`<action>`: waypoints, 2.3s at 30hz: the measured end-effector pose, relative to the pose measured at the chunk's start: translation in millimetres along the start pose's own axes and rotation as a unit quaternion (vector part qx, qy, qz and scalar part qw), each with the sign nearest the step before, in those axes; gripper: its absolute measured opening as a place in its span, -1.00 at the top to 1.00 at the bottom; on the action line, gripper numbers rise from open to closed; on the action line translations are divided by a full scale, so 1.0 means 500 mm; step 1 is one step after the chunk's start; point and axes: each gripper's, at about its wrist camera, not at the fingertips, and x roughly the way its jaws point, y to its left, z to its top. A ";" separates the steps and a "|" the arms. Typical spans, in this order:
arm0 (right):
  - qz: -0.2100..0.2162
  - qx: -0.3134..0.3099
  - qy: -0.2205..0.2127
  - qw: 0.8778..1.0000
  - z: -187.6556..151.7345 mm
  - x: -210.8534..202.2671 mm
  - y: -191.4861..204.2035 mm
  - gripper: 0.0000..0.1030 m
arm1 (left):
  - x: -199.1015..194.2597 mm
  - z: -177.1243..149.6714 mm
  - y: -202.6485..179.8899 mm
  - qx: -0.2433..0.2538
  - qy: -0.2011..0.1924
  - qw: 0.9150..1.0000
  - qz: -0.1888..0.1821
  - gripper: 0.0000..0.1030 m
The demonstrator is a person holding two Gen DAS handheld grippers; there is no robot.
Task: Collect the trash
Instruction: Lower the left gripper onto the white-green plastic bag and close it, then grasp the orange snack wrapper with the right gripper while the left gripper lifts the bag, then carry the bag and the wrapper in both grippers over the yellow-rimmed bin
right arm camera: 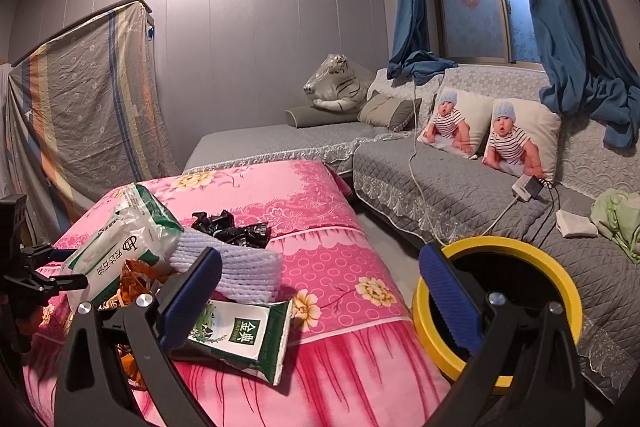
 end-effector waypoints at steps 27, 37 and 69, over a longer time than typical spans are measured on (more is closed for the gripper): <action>0.074 -0.028 0.002 0.997 0.003 -0.008 -0.009 -0.85 | -0.117 -0.030 -0.046 -0.119 -0.086 0.988 0.042 0.42; 0.246 -0.103 0.099 0.959 -0.038 0.063 0.118 -0.85 | -0.245 -0.064 -0.092 -0.169 -0.181 0.967 0.062 0.41; 0.395 -0.107 0.188 0.893 0.006 0.169 0.223 0.48 | -0.280 -0.078 -0.095 -0.175 -0.205 0.961 0.059 0.41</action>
